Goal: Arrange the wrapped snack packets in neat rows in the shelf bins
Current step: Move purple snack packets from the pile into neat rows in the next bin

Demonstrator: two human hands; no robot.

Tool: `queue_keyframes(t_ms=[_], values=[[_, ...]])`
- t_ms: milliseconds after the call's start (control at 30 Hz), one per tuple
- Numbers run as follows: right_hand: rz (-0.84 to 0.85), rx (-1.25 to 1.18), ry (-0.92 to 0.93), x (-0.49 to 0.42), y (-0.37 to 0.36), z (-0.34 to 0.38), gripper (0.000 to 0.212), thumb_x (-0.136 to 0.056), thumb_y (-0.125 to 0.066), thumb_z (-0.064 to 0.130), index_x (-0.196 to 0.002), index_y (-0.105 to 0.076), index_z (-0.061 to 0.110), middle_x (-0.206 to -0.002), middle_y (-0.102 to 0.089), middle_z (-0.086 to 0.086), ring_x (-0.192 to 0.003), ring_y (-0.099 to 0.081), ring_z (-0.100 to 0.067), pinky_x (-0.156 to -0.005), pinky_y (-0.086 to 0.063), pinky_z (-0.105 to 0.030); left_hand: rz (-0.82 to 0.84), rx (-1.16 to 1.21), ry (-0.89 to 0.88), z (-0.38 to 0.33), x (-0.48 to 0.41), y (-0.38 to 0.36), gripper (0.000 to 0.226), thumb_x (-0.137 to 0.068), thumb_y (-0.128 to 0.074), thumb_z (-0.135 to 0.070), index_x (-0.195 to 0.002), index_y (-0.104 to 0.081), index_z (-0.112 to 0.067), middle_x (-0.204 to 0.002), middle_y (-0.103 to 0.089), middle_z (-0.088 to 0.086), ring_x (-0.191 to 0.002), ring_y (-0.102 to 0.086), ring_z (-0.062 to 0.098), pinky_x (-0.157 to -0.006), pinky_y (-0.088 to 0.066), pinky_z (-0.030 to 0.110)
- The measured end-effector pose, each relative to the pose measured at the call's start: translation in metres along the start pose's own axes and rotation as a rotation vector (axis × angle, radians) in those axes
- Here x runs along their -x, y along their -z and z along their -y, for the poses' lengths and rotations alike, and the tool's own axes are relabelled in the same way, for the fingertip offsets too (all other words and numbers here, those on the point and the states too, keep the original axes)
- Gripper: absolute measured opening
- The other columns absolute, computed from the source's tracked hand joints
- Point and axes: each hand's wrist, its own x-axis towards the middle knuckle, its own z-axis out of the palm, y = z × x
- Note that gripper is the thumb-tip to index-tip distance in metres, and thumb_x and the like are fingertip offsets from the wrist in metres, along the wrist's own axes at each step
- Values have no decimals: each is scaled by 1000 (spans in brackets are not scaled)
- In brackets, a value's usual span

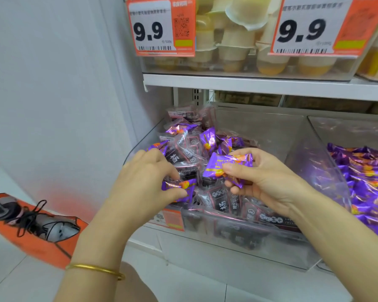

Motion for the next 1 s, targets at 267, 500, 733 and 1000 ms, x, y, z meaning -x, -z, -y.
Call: queue_keyframes(t_ms=[267, 500, 733, 1000], values=[[168, -97, 47, 7, 2, 5, 35, -61, -70, 10, -95, -61, 4, -70, -64, -11, -54, -59, -16, -50, -52, -20, -82, 208, 35, -3, 0, -6, 11, -78, -70, -25, -84, -62, -28, -82, -54, -12, -78, -51, 6, -70, -40, 27], [367, -154, 179, 15, 11, 9, 53, -49, -88, 16, -99, -71, 10, -83, -68, -13, -64, -63, -21, -57, -53, -26, -145, 1055, 239, -32, -7, -5, 13, -88, -58, -1, -85, -64, -13, -78, -60, -4, -68, -61, 19, -62, -59, 33], [95, 147, 379, 18, 12, 9, 40, -59, -76, 9, -96, -66, 22, -99, -69, -3, -73, -67, -20, -60, -55, -29, 13, 1423, 242, -53, -12, -11, 30, -92, -51, -34, -106, -64, -10, -108, -67, 19, -96, -65, 28, -78, -57, 38], [37, 295, 510, 29, 28, 13, 39, -59, -79, 17, -95, -70, 30, -120, -59, 2, -84, -68, -16, -69, -56, -31, 90, 1343, -12, -66, -16, -20, 34, -70, -70, -10, -101, -65, -22, -105, -70, -2, -91, -68, 17, -78, -53, 22]])
